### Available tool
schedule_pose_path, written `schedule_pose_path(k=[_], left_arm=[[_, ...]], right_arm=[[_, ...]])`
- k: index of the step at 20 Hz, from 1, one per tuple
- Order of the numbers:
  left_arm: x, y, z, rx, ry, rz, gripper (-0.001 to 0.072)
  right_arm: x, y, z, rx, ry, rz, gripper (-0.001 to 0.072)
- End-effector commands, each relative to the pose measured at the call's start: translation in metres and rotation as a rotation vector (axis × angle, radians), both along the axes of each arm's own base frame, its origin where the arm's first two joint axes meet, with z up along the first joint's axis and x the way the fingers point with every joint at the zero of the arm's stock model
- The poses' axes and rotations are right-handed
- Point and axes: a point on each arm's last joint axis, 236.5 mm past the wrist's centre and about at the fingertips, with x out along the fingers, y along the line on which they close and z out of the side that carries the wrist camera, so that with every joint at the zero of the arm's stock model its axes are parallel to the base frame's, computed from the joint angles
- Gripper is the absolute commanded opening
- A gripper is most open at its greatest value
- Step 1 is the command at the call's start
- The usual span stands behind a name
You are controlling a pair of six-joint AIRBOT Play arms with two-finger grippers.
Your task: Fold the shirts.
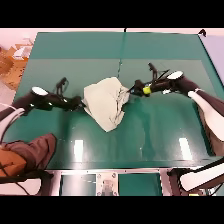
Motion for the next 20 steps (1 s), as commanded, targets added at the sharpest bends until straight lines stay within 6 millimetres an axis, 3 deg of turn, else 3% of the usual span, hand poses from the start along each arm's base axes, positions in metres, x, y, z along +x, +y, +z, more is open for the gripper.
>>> schedule_pose_path(k=[1,3,6,10,12,14,16,18,20], left_arm=[[0.030,0.031,0.101,-0.027,-0.209,0.027,0.0021],[0.041,0.045,0.184,-0.017,-0.396,0.042,0.0021],[0.034,0.045,0.299,0.006,-0.664,0.029,0.0021],[-0.008,0.037,0.432,0.042,-0.966,-0.005,0.0021],[-0.034,0.033,0.478,0.049,-1.061,-0.018,0.0022],[-0.048,0.034,0.487,0.105,-1.071,-0.042,0.0022],[-0.048,0.042,0.458,0.182,-0.971,-0.066,0.0022],[-0.041,0.058,0.412,0.263,-0.823,-0.064,0.0022],[-0.034,0.066,0.363,0.289,-0.684,-0.076,0.0023]], right_arm=[[0.010,-0.038,0.076,0.035,-0.104,-0.024,0.0023],[0.012,-0.063,0.139,0.026,-0.232,-0.060,0.0023],[-0.003,-0.094,0.242,-0.015,-0.461,-0.113,0.0023],[-0.051,-0.132,0.363,-0.129,-0.769,-0.220,0.0024],[-0.087,-0.148,0.415,-0.205,-0.910,-0.288,0.0024],[-0.117,-0.161,0.447,-0.308,-1.021,-0.353,0.0024],[-0.134,-0.178,0.454,-0.427,-1.050,-0.411,0.0024],[-0.138,-0.186,0.442,-0.492,-1.013,-0.411,0.0024],[-0.133,-0.183,0.405,-0.464,-0.910,-0.366,0.0024]])
